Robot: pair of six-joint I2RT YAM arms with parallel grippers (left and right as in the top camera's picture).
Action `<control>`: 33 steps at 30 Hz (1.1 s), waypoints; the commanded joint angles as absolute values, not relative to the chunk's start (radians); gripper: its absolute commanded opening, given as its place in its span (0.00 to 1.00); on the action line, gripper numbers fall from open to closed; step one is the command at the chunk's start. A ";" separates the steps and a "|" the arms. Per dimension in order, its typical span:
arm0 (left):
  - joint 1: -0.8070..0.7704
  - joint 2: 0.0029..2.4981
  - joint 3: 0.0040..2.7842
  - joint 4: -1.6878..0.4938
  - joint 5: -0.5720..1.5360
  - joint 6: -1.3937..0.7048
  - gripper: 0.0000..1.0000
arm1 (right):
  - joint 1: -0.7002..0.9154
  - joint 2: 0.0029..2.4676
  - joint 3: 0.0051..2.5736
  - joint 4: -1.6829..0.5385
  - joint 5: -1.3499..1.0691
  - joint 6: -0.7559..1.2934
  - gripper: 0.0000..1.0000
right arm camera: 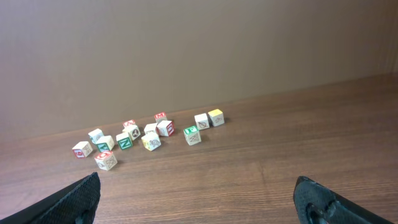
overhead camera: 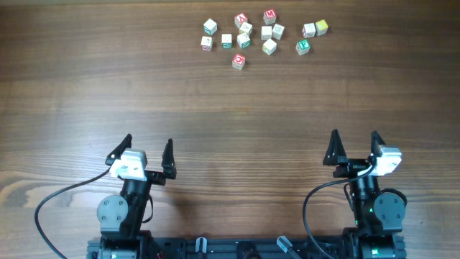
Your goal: Form a horizontal line
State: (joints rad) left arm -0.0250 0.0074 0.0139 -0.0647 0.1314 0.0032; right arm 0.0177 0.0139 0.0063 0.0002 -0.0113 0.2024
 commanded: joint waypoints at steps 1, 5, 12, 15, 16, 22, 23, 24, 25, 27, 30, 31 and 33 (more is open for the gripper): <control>-0.019 0.010 0.006 -0.064 0.137 0.015 1.00 | 0.014 0.014 0.005 0.005 -0.021 0.186 1.00; -0.019 0.010 0.006 -0.064 0.137 0.015 1.00 | 0.014 0.014 0.005 0.005 -0.021 0.186 1.00; -0.019 0.010 0.006 -0.064 0.137 0.015 1.00 | 0.014 0.014 0.005 0.005 -0.021 0.186 1.00; -0.019 0.010 0.006 -0.064 0.137 0.015 1.00 | 0.014 0.014 0.005 0.005 -0.021 0.186 1.00; -0.019 0.010 0.006 -0.064 0.137 0.015 1.00 | 0.014 0.014 0.005 0.005 -0.021 0.186 1.00; -0.019 0.010 0.006 -0.064 0.136 0.015 1.00 | 0.014 0.014 0.005 0.005 -0.021 0.186 1.00; -0.019 0.010 0.006 -0.064 0.137 0.015 1.00 | 0.014 0.014 0.005 0.005 -0.021 0.186 1.00; -0.019 0.010 0.006 -0.064 0.136 0.015 1.00 | 0.014 0.014 0.005 0.005 -0.021 0.186 1.00; -0.019 0.010 0.006 -0.063 0.136 0.016 1.00 | 0.014 0.014 0.005 0.005 -0.021 0.186 1.00; -0.019 0.010 0.006 -0.059 0.128 0.016 1.00 | 0.014 0.014 0.005 0.005 -0.021 0.186 1.00; -0.019 0.010 0.006 -0.055 0.122 0.018 1.00 | 0.014 0.014 0.005 0.005 -0.021 0.186 1.00; -0.019 0.010 0.006 -0.057 0.122 0.016 1.00 | 0.014 0.014 0.005 0.005 -0.021 0.186 1.00; -0.019 0.010 0.006 -0.058 0.123 0.005 1.00 | 0.014 0.014 0.005 0.005 -0.021 0.186 1.00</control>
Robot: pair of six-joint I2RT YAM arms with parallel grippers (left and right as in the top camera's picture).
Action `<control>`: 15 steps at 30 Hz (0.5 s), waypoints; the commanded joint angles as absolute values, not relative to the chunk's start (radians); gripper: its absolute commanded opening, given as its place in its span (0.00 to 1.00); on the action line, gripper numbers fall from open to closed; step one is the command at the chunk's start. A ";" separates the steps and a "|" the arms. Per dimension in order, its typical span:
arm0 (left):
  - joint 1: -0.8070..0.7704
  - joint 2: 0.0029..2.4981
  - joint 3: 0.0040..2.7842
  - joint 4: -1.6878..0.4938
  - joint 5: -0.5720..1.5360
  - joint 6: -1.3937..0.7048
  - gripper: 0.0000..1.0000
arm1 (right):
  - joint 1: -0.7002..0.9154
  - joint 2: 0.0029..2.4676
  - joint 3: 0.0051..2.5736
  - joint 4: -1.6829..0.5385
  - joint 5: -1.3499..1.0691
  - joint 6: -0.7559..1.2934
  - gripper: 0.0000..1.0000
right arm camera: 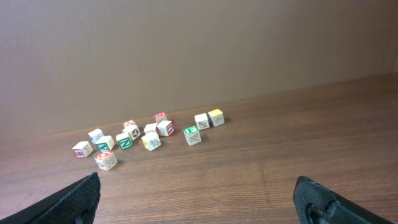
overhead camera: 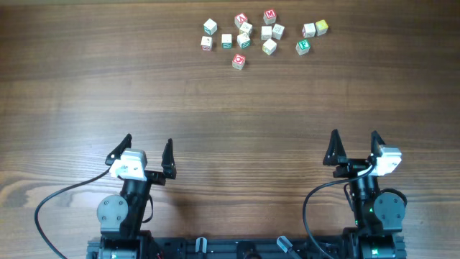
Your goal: Form a horizontal line
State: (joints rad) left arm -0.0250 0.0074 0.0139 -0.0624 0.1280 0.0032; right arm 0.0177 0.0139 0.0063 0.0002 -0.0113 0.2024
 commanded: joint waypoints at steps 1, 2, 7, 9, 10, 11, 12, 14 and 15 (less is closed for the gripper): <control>-0.019 0.010 0.006 -0.062 0.126 -0.010 1.00 | 0.014 0.014 0.005 0.005 -0.021 0.186 1.00; -0.019 0.010 0.006 -0.064 0.130 -0.012 1.00 | 0.014 0.014 0.005 0.005 -0.021 0.186 1.00; -0.019 0.010 0.032 -0.096 0.206 -0.012 1.00 | 0.014 0.014 0.005 0.005 -0.021 0.186 1.00; -0.019 0.010 0.075 -0.172 0.229 -0.012 1.00 | 0.014 0.014 0.005 0.005 -0.021 0.186 1.00; -0.019 0.010 0.098 -0.210 0.234 -0.012 1.00 | 0.014 0.014 0.005 0.005 -0.021 0.186 1.00; -0.019 0.010 0.121 -0.248 0.237 -0.012 1.00 | 0.014 0.014 0.005 0.005 -0.021 0.186 1.00; -0.019 0.010 0.149 -0.291 0.240 -0.011 1.00 | 0.014 0.014 0.005 0.005 -0.021 0.186 1.00; -0.019 0.010 0.194 -0.347 0.247 -0.011 1.00 | 0.014 0.014 0.005 0.005 -0.021 0.186 1.00; -0.019 0.010 0.213 -0.365 0.248 -0.012 1.00 | 0.014 0.014 0.005 0.005 -0.021 0.186 1.00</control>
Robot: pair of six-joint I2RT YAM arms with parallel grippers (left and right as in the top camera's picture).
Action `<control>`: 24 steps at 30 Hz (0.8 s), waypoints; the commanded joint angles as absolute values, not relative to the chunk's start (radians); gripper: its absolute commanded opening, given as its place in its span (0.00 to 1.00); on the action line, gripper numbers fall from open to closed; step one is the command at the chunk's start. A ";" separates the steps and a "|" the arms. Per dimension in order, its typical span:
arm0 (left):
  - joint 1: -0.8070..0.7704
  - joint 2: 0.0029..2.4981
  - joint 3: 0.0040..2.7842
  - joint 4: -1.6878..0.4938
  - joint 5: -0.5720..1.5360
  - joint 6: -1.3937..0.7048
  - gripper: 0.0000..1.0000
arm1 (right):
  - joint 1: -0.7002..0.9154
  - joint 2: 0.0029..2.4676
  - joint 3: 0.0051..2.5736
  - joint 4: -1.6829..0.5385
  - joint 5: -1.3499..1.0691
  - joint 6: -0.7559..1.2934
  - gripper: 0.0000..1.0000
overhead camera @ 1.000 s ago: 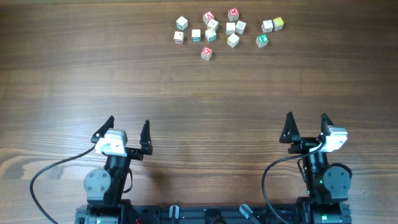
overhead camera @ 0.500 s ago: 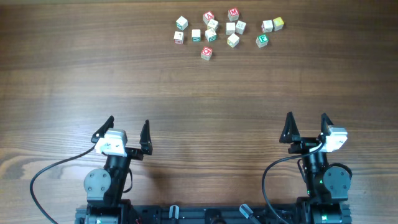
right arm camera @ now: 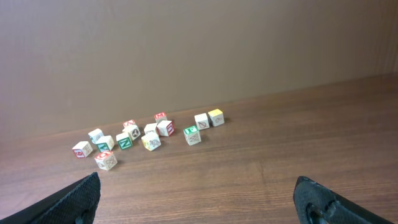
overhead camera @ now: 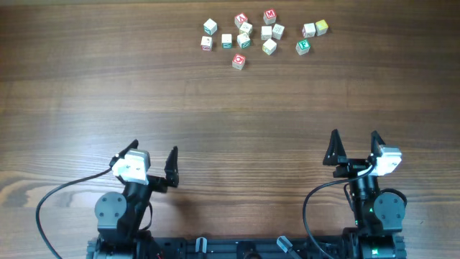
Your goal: Form a horizontal line
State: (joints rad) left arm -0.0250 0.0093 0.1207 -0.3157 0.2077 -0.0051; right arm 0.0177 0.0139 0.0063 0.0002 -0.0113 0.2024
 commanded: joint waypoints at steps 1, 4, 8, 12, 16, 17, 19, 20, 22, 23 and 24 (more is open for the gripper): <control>-0.019 0.010 0.230 -0.377 0.253 -0.012 1.00 | 0.014 0.014 0.005 0.005 -0.021 0.186 1.00; -0.019 0.010 0.283 -0.410 0.273 -0.012 1.00 | 0.014 0.014 0.005 0.005 -0.021 0.186 1.00; -0.020 0.010 0.352 -0.455 0.283 -0.012 1.00 | 0.014 0.014 0.005 0.005 -0.021 0.186 1.00; -0.019 0.025 0.404 -0.474 0.328 -0.013 1.00 | 0.014 0.014 0.005 0.005 -0.021 0.186 1.00; -0.019 0.091 0.451 -0.477 0.334 -0.020 1.00 | 0.014 0.014 0.005 0.005 -0.021 0.186 1.00; -0.019 0.115 0.464 -0.477 0.340 -0.020 1.00 | 0.014 0.014 0.005 0.005 -0.021 0.186 1.00; -0.019 0.181 0.500 -0.477 0.362 -0.039 1.00 | 0.014 0.014 0.005 0.005 -0.021 0.186 1.00; -0.019 0.214 0.519 -0.479 0.377 -0.039 1.00 | 0.014 0.014 0.005 0.005 -0.021 0.186 1.00; -0.019 0.290 0.567 -0.500 0.397 -0.041 1.00 | 0.014 0.014 0.005 0.005 -0.021 0.186 1.00; -0.019 0.339 0.603 -0.530 0.397 -0.041 1.00 | 0.014 0.014 0.005 0.005 -0.021 0.186 1.00; -0.019 0.378 0.633 -0.561 0.397 -0.041 1.00 | 0.014 0.014 0.005 0.005 -0.021 0.186 1.00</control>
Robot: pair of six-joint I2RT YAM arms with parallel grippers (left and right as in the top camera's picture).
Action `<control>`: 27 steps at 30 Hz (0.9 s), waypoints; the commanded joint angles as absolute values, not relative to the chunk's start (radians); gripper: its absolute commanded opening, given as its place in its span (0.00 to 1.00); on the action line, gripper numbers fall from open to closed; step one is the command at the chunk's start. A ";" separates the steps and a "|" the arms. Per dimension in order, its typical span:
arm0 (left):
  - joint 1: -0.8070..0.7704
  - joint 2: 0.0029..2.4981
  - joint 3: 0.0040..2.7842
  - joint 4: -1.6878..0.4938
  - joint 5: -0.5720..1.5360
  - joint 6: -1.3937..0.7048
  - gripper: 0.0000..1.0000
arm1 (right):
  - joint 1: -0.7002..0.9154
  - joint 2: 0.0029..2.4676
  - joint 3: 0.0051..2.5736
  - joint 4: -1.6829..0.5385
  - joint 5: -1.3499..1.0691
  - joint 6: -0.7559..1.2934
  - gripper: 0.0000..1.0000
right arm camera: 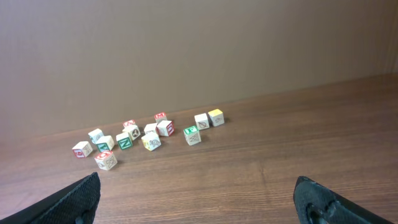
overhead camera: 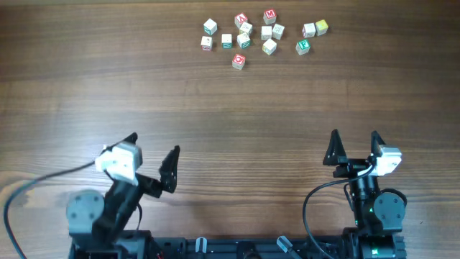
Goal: Form a horizontal line
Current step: 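Raise the left arm and reach toward the block cluster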
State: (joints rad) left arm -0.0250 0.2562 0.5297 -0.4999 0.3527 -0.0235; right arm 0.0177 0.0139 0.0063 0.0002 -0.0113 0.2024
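Observation:
Several small letter blocks [overhead camera: 248,34] lie scattered in a loose cluster at the far middle of the wooden table [overhead camera: 230,108]; the same blocks [right arm camera: 149,135] show far ahead in the right wrist view. My left gripper [overhead camera: 152,160] is open at the near left, tilted, with nothing between its fingers. My right gripper [overhead camera: 353,147] is open at the near right, empty; its fingertips [right arm camera: 81,196] frame bare wood. Both are far from the blocks.
A brown wall [right arm camera: 199,50] rises behind the table's far edge. A lone block [overhead camera: 238,61] lies nearest to me, apart from the cluster. Cables [overhead camera: 43,183] trail from both arm bases along the near edge.
My left arm has swung: its base and wrist sit further left and the gripper is tilted more to the right. The right arm and the blocks have not moved.
At the first two moments both open grippers stood still at the near edge. Then the left gripper had shifted slightly down and right. Now the left arm has turned further, while the right arm and blocks stay as they were.

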 commanded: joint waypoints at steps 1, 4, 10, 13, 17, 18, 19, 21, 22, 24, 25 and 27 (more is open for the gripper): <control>-0.019 0.427 0.669 -0.603 0.397 -0.041 1.00 | 0.014 0.014 0.005 0.005 -0.021 0.186 1.00; -0.019 0.544 0.746 -0.711 0.438 -0.041 1.00 | 0.014 0.014 0.005 0.005 -0.021 0.186 1.00; -0.019 0.660 0.754 -0.771 0.637 -0.045 1.00 | 0.014 0.014 0.005 0.005 -0.021 0.186 1.00; -0.019 0.696 0.754 -0.743 0.646 -0.046 1.00 | 0.014 0.014 0.005 0.005 -0.021 0.186 1.00; -0.019 0.719 0.754 -0.742 0.644 -0.052 1.00 | 0.014 0.014 0.005 0.005 -0.021 0.186 1.00; -0.019 0.728 0.754 -0.740 0.628 -0.072 1.00 | 0.014 0.014 0.005 0.005 -0.021 0.186 1.00; -0.019 0.738 0.756 -0.738 0.611 -0.086 1.00 | 0.014 0.014 0.005 0.005 -0.021 0.186 1.00; -0.019 0.760 0.765 -0.739 0.585 -0.091 1.00 | 0.014 0.014 0.005 0.005 -0.021 0.186 1.00; -0.019 0.773 0.772 -0.739 0.585 -0.091 1.00 | 0.014 0.014 0.005 0.005 -0.021 0.186 1.00; -0.019 0.802 0.796 -0.739 0.585 -0.091 1.00 | 0.014 0.014 0.005 0.005 -0.021 0.186 1.00; -0.019 0.820 0.812 -0.741 0.585 -0.091 1.00 | 0.014 0.014 0.005 0.005 -0.021 0.186 1.00; -0.019 0.860 0.850 -0.742 0.582 -0.091 1.00 | 0.014 0.014 0.005 0.005 -0.021 0.186 1.00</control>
